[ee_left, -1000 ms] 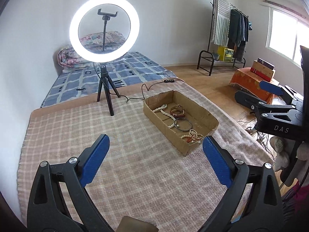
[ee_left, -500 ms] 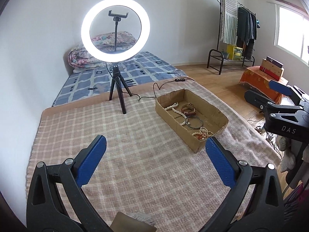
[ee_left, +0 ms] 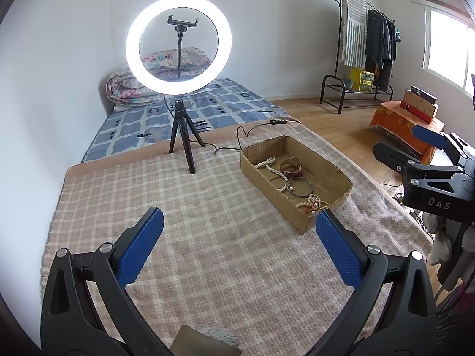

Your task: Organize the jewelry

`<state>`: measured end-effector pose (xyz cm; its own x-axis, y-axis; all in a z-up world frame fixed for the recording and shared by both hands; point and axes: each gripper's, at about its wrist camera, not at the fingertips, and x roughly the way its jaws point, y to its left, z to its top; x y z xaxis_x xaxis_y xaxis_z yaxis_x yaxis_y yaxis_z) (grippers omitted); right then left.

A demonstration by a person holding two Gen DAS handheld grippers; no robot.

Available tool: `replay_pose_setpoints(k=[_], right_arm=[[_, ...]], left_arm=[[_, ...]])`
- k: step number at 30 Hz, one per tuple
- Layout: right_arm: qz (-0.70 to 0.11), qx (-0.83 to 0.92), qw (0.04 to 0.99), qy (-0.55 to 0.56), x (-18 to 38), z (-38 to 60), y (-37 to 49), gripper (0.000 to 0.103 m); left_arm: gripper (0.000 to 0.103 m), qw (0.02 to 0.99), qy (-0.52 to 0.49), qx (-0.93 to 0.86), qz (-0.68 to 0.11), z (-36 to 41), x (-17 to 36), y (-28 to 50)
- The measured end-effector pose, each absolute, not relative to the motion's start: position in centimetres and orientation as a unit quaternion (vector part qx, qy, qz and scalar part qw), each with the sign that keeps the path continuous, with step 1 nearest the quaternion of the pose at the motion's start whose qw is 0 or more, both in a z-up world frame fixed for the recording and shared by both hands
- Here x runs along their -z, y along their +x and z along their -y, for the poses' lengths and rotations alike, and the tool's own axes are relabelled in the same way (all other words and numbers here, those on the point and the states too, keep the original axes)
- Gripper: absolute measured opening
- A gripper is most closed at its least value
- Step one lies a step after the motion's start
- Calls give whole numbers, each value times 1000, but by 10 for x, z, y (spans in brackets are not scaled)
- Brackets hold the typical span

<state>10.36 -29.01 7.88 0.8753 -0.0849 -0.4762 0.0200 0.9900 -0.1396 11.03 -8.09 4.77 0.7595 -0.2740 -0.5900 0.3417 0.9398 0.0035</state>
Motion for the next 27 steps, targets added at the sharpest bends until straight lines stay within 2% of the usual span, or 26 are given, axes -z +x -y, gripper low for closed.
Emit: replay_pose_setpoints(k=[27], right_arm=[[-249, 26, 966, -66, -75, 290, 102, 103]], left_arm=[[103, 936, 53, 167, -305, 83, -49, 108]])
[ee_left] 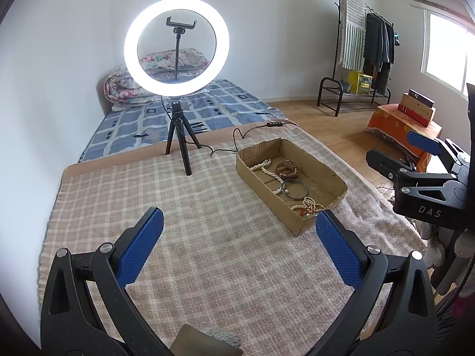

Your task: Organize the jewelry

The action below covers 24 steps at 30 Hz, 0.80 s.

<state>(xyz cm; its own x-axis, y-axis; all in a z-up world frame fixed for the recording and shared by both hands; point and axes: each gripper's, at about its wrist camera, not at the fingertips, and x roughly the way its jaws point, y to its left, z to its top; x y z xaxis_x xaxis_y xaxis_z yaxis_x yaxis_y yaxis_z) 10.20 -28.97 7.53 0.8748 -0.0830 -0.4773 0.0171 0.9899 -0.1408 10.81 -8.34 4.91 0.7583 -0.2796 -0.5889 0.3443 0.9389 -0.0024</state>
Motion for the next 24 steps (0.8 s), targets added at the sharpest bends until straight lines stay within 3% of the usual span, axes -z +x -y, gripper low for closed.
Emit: replay_pose_setpoints(k=[24], right_arm=[[-250, 24, 965, -71, -74, 288, 100, 103]], left_arm=[[103, 940, 52, 159, -296, 84, -54, 104]])
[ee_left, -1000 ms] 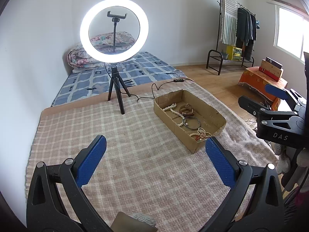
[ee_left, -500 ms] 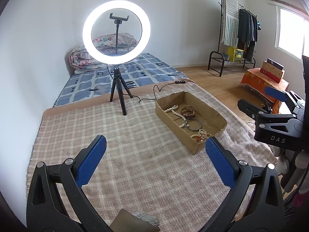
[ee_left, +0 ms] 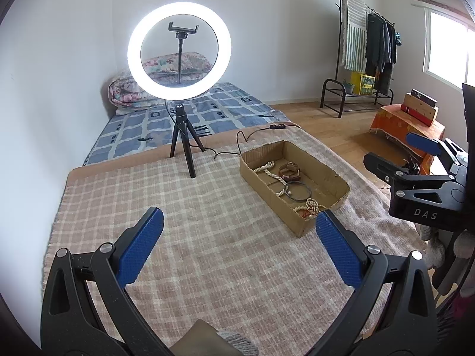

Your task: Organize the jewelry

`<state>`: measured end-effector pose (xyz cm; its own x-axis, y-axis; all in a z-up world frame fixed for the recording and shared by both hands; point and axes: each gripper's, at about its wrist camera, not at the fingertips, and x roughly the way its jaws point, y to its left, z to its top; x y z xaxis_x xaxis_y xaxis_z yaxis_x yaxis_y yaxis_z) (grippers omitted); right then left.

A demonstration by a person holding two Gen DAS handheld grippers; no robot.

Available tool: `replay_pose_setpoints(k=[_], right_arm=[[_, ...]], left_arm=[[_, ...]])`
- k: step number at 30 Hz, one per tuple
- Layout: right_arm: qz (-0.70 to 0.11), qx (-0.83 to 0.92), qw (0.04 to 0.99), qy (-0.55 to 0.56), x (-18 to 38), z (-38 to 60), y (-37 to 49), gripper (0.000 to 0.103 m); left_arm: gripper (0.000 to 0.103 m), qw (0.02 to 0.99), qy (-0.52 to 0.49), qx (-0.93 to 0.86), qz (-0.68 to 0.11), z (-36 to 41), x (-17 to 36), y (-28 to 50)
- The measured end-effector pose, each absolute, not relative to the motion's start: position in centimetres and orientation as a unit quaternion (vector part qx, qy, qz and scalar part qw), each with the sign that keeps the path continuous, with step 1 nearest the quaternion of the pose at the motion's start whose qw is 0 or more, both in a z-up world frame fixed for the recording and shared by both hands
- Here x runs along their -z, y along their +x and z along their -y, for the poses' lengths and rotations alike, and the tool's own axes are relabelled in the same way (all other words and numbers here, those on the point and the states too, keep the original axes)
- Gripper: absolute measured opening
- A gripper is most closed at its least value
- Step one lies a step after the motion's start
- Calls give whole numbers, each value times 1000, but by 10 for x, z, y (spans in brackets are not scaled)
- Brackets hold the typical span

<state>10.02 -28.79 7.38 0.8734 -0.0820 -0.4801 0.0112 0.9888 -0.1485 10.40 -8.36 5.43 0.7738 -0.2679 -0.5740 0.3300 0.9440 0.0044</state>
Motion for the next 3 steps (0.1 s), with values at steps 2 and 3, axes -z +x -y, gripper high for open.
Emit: replay_pose_setpoints(k=[2, 3], right_arm=[[-251, 24, 965, -71, -74, 288, 100, 103], [-251, 24, 965, -72, -73, 288, 100, 103]], left_arm=[[103, 940, 50, 160, -296, 83, -55, 105], [103, 940, 49, 159, -297, 83, -54, 105]])
